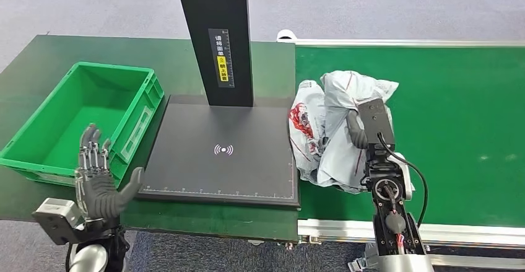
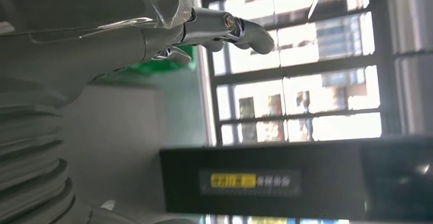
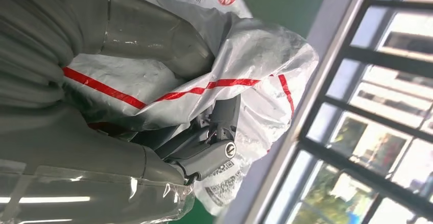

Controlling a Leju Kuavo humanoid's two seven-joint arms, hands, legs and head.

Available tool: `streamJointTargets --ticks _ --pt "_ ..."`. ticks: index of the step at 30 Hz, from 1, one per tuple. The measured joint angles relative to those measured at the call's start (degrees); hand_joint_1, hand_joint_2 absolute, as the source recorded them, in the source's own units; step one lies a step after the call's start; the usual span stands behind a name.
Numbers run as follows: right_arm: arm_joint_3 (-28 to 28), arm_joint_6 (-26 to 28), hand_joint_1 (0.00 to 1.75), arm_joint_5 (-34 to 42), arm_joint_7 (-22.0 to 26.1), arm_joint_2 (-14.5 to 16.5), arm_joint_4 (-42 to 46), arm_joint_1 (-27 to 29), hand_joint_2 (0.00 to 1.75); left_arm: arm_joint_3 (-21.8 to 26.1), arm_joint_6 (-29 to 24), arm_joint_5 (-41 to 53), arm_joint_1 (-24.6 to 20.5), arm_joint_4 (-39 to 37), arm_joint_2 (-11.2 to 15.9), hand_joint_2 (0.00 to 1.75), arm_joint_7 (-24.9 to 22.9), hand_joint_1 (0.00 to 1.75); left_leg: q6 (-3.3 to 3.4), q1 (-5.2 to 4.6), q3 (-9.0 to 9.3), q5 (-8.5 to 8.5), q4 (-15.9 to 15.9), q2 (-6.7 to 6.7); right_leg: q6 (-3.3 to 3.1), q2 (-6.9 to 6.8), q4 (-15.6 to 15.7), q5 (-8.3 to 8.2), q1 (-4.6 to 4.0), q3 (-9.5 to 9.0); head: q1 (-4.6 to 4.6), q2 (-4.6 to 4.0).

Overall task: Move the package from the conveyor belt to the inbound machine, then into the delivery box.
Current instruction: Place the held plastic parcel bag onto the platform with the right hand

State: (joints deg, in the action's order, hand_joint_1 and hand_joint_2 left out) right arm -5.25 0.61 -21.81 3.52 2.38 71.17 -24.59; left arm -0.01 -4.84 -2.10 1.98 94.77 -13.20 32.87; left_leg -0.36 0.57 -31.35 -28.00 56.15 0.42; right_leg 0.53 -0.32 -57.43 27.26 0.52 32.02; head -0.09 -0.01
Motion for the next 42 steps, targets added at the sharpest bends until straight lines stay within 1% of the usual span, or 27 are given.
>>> streamJointTargets --ticks 3,5,10,14,24,30,34,42 --pt "-2.9 -2.0 1.75 1.0 0.0 0.9 0.3 -0.8 1.75 1.4 -0.5 0.1 0.0 1.4 0.0 1.75 0.4 0.0 -0.01 0.0 0.0 0.09 0.0 -0.01 -0.06 0.0 0.0 -0.05 0.0 -0.03 0.0 0.01" --pt "-4.9 -3.4 1.75 1.9 -0.1 1.9 -1.1 -2.3 1.75 2.1 -0.9 0.1 -0.1 1.8 0.1 1.75 0.5 0.0 -0.03 0.0 0.01 0.14 0.0 0.0 -0.09 0.0 0.0 -0.09 0.0 -0.02 0.0 0.01" --pt "-9.6 -5.2 1.75 3.8 0.1 4.8 -8.7 -7.3 1.75 2.8 -1.4 0.0 -0.8 2.2 0.1 1.75 0.5 0.0 -0.06 0.02 0.03 0.2 0.0 -0.03 -0.1 -0.05 0.0 -0.1 -0.02 -0.02 0.0 0.01" --pt "-11.8 -6.0 1.75 4.7 0.8 6.7 -14.2 -9.6 1.75 3.1 -1.5 0.0 -1.0 2.2 0.1 1.75 0.5 0.0 -0.06 0.02 0.01 0.2 0.0 -0.04 -0.1 -0.06 0.0 -0.1 -0.02 -0.02 0.0 0.01" --pt "-14.8 -7.6 1.75 5.1 1.0 10.8 -22.9 -13.0 1.75 3.6 -2.3 0.0 -1.9 2.2 0.2 1.75 0.0 0.0 -0.06 0.02 0.01 0.2 0.0 -0.03 -0.11 -0.05 0.0 -0.1 -0.02 -0.01 0.01 0.01" --pt "-16.7 -8.3 1.75 5.9 3.1 13.3 -27.5 -15.7 1.75 4.1 -2.9 0.0 -1.9 2.2 0.3 1.75 -0.2 0.0 -0.07 0.02 0.01 0.2 0.0 -0.04 -0.11 -0.05 0.0 -0.11 -0.03 0.0 0.02 0.0" --pt "-17.9 -8.2 1.75 6.2 3.7 14.5 -28.2 -16.8 1.75 4.5 -3.4 0.0 -1.6 2.2 0.3 1.75 -0.2 0.0 -0.07 0.03 0.01 0.2 0.0 -0.05 -0.11 -0.05 0.0 -0.1 -0.03 0.0 0.02 0.0" --pt "-19.0 -8.3 1.75 7.1 2.7 15.2 -26.8 -18.1 1.75 5.3 -3.5 0.0 -1.2 2.2 0.3 1.75 -0.1 0.0 -0.07 0.02 0.01 0.2 0.0 -0.05 -0.11 -0.05 0.0 -0.11 -0.02 0.0 0.02 0.0"
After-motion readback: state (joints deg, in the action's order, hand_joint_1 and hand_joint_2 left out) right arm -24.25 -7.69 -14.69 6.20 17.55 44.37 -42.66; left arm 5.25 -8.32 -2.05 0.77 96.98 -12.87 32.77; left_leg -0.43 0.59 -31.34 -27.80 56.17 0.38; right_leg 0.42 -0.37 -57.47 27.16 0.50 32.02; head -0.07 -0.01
